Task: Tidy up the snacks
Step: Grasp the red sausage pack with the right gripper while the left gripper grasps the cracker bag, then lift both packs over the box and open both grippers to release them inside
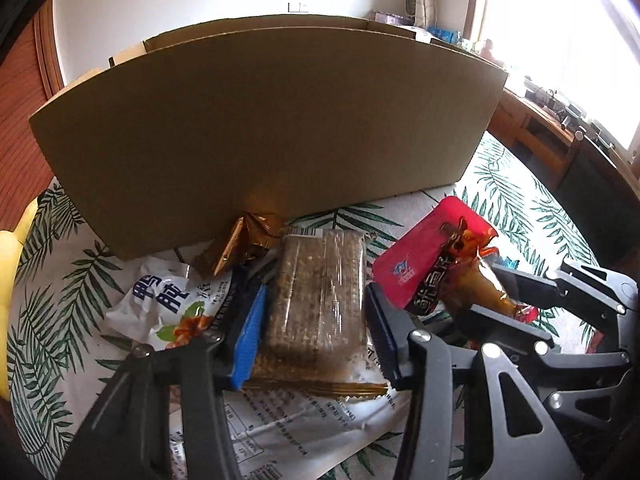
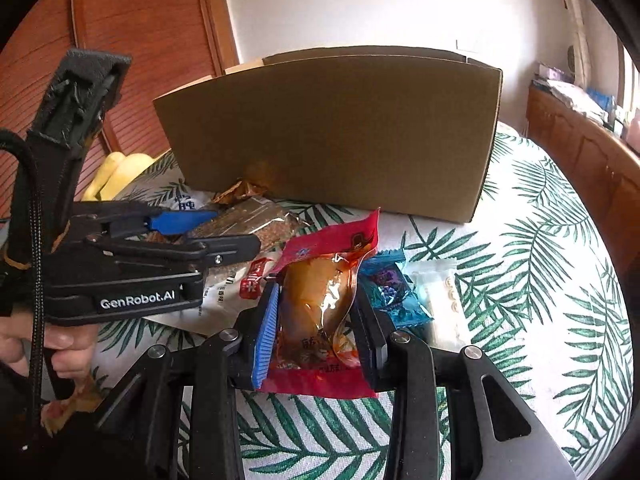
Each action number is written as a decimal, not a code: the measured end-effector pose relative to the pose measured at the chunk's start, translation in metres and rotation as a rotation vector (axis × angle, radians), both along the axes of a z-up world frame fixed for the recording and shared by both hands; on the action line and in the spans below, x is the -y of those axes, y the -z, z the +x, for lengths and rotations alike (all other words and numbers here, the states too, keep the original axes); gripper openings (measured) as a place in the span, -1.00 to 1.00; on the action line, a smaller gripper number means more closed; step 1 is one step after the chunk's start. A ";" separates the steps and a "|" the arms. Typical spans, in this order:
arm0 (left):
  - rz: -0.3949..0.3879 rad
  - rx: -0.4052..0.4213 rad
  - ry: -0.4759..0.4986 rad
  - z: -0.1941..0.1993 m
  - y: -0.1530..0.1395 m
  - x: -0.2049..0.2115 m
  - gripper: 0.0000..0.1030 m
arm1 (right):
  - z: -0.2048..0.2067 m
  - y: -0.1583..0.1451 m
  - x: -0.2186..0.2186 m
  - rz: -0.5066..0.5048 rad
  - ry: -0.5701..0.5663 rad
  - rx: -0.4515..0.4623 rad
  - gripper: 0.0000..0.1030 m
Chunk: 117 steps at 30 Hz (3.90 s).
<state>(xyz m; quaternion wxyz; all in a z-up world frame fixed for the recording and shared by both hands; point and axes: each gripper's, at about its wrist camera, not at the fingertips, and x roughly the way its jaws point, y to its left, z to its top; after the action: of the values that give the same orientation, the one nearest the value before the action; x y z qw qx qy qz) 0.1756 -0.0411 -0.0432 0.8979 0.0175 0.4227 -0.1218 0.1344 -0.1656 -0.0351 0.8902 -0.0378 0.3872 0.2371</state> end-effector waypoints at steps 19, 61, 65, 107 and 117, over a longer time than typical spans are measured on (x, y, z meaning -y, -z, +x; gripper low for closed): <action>-0.036 0.092 0.023 -0.045 -0.028 0.002 -0.22 | -0.013 -0.010 0.010 0.027 0.019 0.037 -0.32; -0.152 0.280 0.030 -0.086 -0.106 -0.027 -0.22 | -0.040 -0.079 0.029 0.069 0.050 0.189 -0.32; -0.164 0.298 0.026 -0.081 -0.114 -0.033 -0.22 | -0.036 -0.090 0.026 0.056 0.044 0.212 -0.32; -0.144 0.317 -0.047 0.065 -0.116 -0.067 -0.22 | 0.110 -0.102 -0.022 0.021 -0.052 0.274 -0.32; -0.117 0.280 -0.062 0.090 -0.098 -0.065 -0.21 | 0.130 -0.087 -0.032 -0.005 -0.058 0.245 -0.32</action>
<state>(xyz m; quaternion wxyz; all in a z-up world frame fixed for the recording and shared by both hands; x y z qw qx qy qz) 0.2655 0.0239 0.0548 0.9508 -0.0310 0.2860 -0.1147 0.2644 -0.1335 0.0519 0.9235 -0.0801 0.2749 0.2554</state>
